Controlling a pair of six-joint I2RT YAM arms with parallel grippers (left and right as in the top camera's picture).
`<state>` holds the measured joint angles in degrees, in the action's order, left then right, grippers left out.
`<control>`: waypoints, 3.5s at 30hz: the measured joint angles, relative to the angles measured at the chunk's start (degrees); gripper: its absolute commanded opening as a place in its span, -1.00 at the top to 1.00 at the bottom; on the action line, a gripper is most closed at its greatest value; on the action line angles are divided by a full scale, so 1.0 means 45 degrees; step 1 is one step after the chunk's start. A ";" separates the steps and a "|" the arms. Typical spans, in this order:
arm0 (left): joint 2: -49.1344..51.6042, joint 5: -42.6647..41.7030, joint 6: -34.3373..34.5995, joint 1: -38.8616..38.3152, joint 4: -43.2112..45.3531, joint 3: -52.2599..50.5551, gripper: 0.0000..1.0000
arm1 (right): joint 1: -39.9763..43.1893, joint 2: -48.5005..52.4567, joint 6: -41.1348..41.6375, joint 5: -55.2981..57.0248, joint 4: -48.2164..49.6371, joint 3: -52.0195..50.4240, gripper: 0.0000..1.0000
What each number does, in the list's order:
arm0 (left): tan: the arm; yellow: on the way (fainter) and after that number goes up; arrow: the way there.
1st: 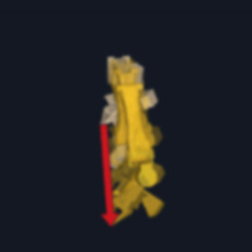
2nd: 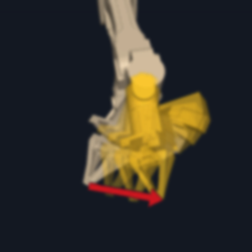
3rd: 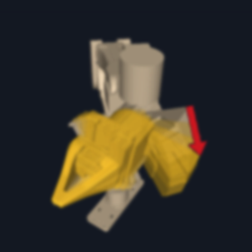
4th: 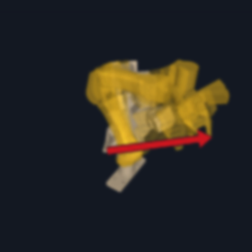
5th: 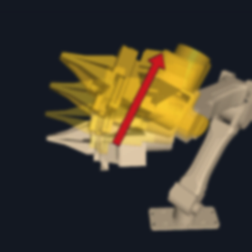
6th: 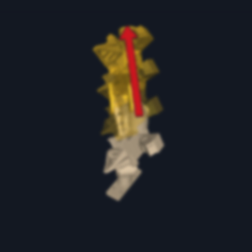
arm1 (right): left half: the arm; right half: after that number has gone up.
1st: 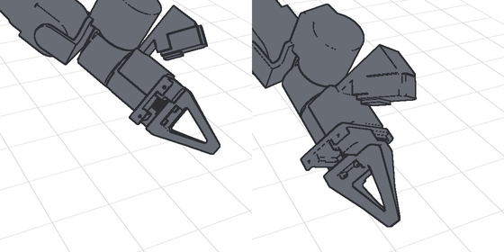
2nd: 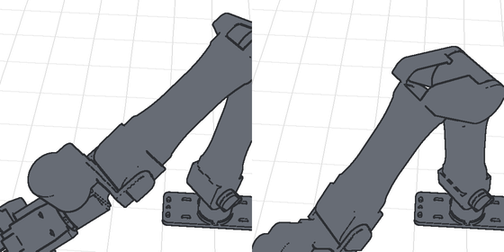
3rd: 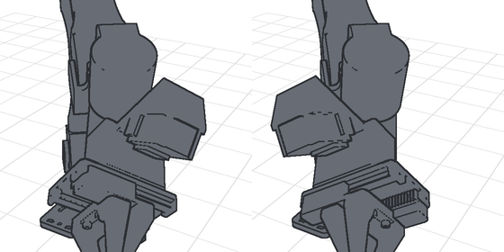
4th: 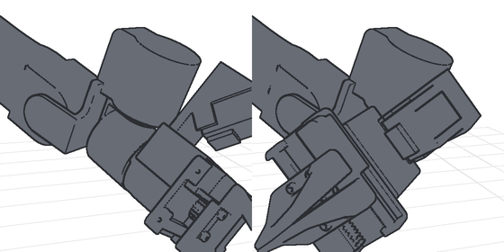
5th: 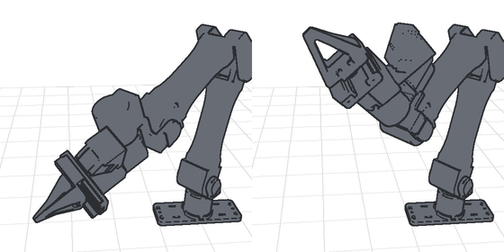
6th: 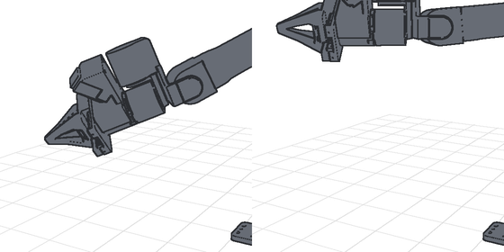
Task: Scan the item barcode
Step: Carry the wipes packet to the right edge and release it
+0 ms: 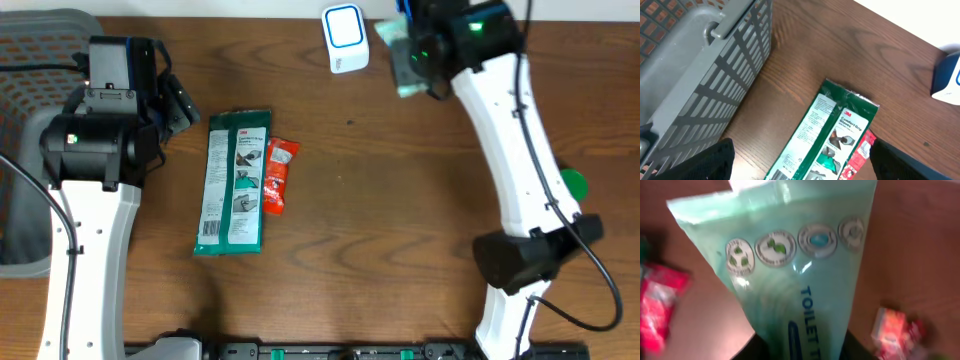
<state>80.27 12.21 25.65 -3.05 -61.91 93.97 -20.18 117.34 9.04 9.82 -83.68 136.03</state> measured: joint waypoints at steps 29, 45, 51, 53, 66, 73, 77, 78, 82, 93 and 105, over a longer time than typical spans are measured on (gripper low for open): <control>0.0000 0.0000 0.0000 0.0000 0.0000 0.0000 -0.73 | 0.4464 0.0729 0.0214 0.0243 0.3774 -1.0457 -0.39; 0.0000 -0.0005 0.0000 0.0000 0.0000 0.0000 -0.74 | 0.4556 0.0729 -0.0563 -0.0622 0.3419 -1.0122 0.20; 0.0000 0.0000 0.0000 0.0000 0.0000 0.0000 -0.74 | 0.4566 0.0724 -0.0583 -0.0651 0.3031 -0.9690 0.28; 0.0000 0.0000 0.0000 0.0000 0.0000 0.0000 -0.73 | 0.4566 0.0724 -0.0627 -0.0665 0.2973 -0.9666 0.67; 0.0000 -0.0005 0.0000 0.0000 0.0000 0.0000 -0.73 | 0.4566 0.0131 -0.0709 -0.0393 0.5527 -1.1759 0.78; 0.0000 0.0000 0.0000 0.0000 0.0000 0.0000 -0.73 | 0.4575 0.0039 -0.0699 0.0447 0.5333 -1.1929 0.75; 0.0000 0.0000 0.0000 0.0000 0.0000 0.0000 -0.74 | 0.4629 0.0180 -0.0733 0.0296 0.4643 -1.1599 0.73; 0.0000 0.0000 0.0000 0.0000 0.0000 0.0000 -0.73 | 0.4658 0.0219 -0.0801 0.0053 0.4469 -1.1458 0.70; 0.0000 0.0000 0.0000 0.0000 0.0000 0.0000 -0.73 | 0.4624 0.0223 -0.1107 -0.1243 0.4226 -1.0909 0.57; 0.0000 0.0000 0.0000 0.0000 0.0000 0.0000 -0.74 | 0.4255 0.0160 -0.1355 -0.2409 0.4211 -1.1103 0.57; 0.0000 0.0000 0.0000 0.0000 0.0000 0.0000 -0.73 | 0.4546 0.0155 -0.1336 -0.1219 0.5139 -1.2211 0.60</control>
<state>80.27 12.21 25.65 -3.05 -61.91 93.97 0.27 118.04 3.03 4.34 -60.55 81.08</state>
